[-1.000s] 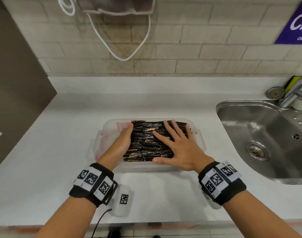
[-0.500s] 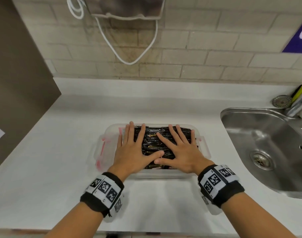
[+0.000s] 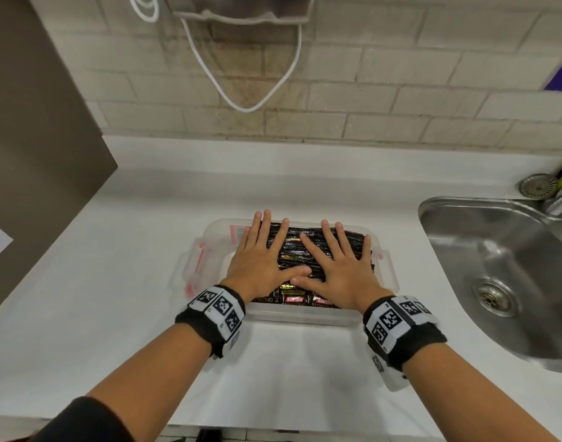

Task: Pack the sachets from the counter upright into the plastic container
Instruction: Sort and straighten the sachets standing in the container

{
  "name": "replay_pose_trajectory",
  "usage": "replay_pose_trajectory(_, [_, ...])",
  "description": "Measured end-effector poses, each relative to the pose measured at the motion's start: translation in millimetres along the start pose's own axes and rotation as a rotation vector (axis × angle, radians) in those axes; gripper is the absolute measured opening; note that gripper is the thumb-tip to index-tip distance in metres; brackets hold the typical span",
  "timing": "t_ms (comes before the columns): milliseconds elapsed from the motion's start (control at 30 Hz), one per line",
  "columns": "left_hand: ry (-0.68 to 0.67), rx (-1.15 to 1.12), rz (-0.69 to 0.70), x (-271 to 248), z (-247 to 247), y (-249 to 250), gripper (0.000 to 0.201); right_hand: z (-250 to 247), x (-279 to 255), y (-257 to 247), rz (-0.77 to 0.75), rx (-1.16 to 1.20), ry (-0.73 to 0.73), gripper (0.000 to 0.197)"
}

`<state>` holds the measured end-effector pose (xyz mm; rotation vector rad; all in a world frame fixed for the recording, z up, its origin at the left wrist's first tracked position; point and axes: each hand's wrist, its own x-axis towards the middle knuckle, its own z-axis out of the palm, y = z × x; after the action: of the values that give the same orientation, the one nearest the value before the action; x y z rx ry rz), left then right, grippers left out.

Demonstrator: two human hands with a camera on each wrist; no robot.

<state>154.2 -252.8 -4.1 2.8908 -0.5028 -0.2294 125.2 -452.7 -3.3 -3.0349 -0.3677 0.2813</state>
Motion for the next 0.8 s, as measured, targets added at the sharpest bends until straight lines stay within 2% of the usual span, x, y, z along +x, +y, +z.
replay_pose_trajectory(200, [-0.031, -0.085, 0.036, 0.9, -9.7, 0.0, 0.111, -5.9, 0.0, -1.2, 0.018, 0.026, -0.012, 0.098])
replay_pose_trajectory(300, [-0.025, -0.44, 0.034, -7.7, -20.8, -2.5, 0.102, -9.9, -4.6, -0.6, 0.001, 0.08, -0.015, 0.101])
replay_pose_trajectory(400, [0.155, -0.854, -0.051, -21.0, -29.8, -7.0, 0.084, -13.6, -13.1, 0.8, -0.022, 0.144, 0.032, 0.1])
replay_pose_trajectory(467, [0.319, -1.013, -0.193, -28.9, -34.1, -8.1, 0.067, -15.7, -18.5, 3.3, -0.042, 0.162, 0.082, 0.1])
replay_pose_trajectory(500, [0.344, -1.073, -0.287, -29.7, -34.9, -8.6, 0.059, -16.4, -20.8, 4.8, -0.053, 0.162, 0.097, 0.101])
replay_pose_trajectory(533, [0.309, -1.117, -0.38, -29.4, -34.7, -9.5, 0.059, -16.7, -22.9, 6.1, -0.062, 0.155, 0.104, 0.103])
replay_pose_trajectory(600, [0.106, -1.194, -0.502, -26.4, -33.3, -8.7, 0.07, -16.1, -26.0, 7.8, -0.063, 0.134, 0.086, 0.106])
replay_pose_trajectory(700, [-0.132, -1.388, -0.514, -23.5, -34.4, -0.5, 0.078, -13.4, -26.1, 7.0, -0.046, 0.111, 0.033, 0.109])
replay_pose_trajectory(800, [-0.211, -1.496, -0.502, -21.6, -35.2, 3.7, 0.069, -11.7, -20.6, 6.0, -0.019, 0.111, 0.0, 0.109])
